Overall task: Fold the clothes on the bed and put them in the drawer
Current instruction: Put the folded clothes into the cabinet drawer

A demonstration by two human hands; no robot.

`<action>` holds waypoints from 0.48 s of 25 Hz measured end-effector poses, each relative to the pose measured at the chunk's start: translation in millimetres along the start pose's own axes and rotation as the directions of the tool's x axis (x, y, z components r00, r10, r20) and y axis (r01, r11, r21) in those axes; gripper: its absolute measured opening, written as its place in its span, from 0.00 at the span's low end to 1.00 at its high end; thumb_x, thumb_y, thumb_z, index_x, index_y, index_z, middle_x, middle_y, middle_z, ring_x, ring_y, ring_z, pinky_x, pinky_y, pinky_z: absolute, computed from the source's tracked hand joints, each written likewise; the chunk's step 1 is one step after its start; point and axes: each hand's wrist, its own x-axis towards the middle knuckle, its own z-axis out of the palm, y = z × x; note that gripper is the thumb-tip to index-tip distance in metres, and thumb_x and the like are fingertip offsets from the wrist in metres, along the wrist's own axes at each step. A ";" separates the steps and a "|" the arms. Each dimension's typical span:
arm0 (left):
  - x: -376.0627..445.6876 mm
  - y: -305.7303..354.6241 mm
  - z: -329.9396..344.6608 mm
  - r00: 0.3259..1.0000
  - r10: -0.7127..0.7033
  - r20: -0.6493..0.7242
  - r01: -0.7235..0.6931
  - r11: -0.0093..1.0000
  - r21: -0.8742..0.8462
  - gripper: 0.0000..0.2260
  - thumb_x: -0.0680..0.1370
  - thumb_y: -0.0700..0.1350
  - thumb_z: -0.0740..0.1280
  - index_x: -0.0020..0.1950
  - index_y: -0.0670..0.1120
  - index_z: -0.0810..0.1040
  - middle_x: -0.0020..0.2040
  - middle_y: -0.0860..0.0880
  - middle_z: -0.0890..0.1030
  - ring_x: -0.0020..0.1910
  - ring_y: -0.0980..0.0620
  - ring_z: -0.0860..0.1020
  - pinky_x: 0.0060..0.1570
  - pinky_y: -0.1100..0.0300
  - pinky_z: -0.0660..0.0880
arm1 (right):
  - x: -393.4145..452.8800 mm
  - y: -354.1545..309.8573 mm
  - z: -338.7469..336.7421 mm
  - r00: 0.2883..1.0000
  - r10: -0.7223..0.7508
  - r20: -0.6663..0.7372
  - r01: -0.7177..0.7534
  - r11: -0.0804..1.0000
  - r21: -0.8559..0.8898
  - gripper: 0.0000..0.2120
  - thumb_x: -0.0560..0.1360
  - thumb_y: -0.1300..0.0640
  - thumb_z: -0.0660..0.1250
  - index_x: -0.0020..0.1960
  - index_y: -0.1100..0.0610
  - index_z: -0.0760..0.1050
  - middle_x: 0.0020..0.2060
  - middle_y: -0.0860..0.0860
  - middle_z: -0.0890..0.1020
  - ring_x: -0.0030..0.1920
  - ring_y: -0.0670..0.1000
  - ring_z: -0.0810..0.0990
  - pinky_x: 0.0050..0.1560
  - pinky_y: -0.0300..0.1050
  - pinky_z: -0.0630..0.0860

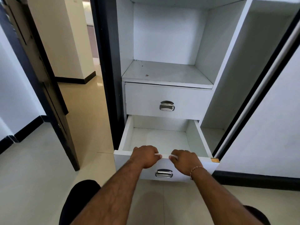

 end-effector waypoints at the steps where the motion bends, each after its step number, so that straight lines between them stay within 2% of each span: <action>1: -4.7 -0.1 -1.4 0.999 0.003 0.039 -0.001 0.999 -0.039 0.19 0.82 0.63 0.62 0.66 0.54 0.80 0.65 0.52 0.81 0.63 0.48 0.78 0.65 0.48 0.71 | -4.8 0.8 -1.3 0.999 0.015 0.030 -0.016 0.999 0.037 0.19 0.83 0.39 0.56 0.63 0.47 0.77 0.58 0.50 0.84 0.58 0.54 0.80 0.62 0.52 0.74; 3: -12.0 0.6 -5.6 0.993 0.028 0.112 -0.017 0.996 -0.092 0.19 0.82 0.62 0.65 0.64 0.51 0.82 0.64 0.50 0.82 0.60 0.48 0.79 0.62 0.51 0.75 | -12.9 2.2 -0.9 0.997 0.019 0.075 -0.027 0.994 0.110 0.19 0.81 0.36 0.58 0.62 0.46 0.78 0.59 0.50 0.84 0.58 0.54 0.80 0.61 0.51 0.75; 6: -16.1 5.2 -10.4 0.987 0.058 0.152 -0.045 0.995 -0.089 0.18 0.83 0.59 0.65 0.64 0.48 0.82 0.64 0.48 0.81 0.60 0.47 0.78 0.60 0.53 0.75 | -17.8 3.9 1.3 0.996 0.018 0.088 -0.031 0.990 0.138 0.19 0.81 0.36 0.58 0.60 0.47 0.78 0.57 0.51 0.84 0.57 0.55 0.80 0.60 0.51 0.75; 9: -6.0 8.0 -9.3 0.987 0.059 0.151 -0.042 0.993 -0.114 0.19 0.83 0.60 0.64 0.56 0.47 0.83 0.57 0.48 0.82 0.56 0.47 0.79 0.55 0.53 0.74 | -5.1 7.9 -1.5 0.998 0.010 0.067 -0.025 0.976 0.218 0.19 0.82 0.36 0.58 0.54 0.50 0.79 0.53 0.54 0.84 0.54 0.56 0.81 0.56 0.50 0.76; 12: 25.7 10.6 -3.2 0.985 0.073 0.156 -0.024 0.954 -0.300 0.15 0.83 0.56 0.66 0.53 0.45 0.83 0.51 0.48 0.84 0.51 0.47 0.82 0.53 0.53 0.77 | 25.6 25.0 -7.1 0.996 0.083 -0.019 -0.071 0.936 0.345 0.16 0.83 0.39 0.59 0.53 0.50 0.77 0.50 0.54 0.84 0.50 0.56 0.81 0.52 0.49 0.77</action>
